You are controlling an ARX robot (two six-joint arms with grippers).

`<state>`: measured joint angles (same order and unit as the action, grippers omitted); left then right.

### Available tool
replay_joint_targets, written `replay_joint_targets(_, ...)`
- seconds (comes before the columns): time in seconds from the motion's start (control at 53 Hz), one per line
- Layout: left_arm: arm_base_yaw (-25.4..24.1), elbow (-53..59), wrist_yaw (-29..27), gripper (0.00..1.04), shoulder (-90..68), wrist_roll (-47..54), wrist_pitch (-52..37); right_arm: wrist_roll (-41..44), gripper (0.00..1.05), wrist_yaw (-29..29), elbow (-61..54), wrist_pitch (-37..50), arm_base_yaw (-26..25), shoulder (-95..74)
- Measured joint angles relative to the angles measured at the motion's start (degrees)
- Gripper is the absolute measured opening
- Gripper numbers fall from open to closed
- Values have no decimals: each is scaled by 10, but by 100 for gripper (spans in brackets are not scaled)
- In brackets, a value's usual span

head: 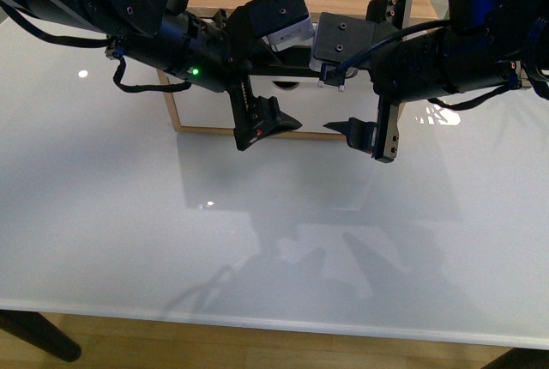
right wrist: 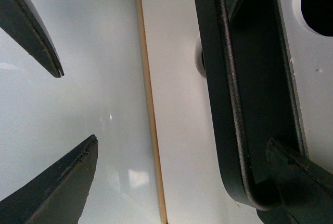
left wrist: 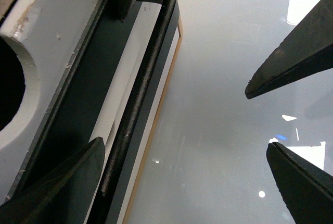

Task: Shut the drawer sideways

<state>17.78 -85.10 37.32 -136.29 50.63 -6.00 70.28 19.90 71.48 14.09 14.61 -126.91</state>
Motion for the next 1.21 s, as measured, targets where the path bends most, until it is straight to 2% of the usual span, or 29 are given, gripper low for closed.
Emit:
replay_joint_targets(0.623, -1, -7, -13, 96, -5, -20, -16, 0, 96, -4, 0, 8, -4, -1)
replay_joint_targets(1.075, -25, 99, -10, 96, 93, -58, -68, -17, 96, -19, -115, 46, -28, 80)
replay_joint_targets(1.208, -47, 157, 0, 96, 163, -89, -116, -39, 96, -10, -172, 87, -30, 145)
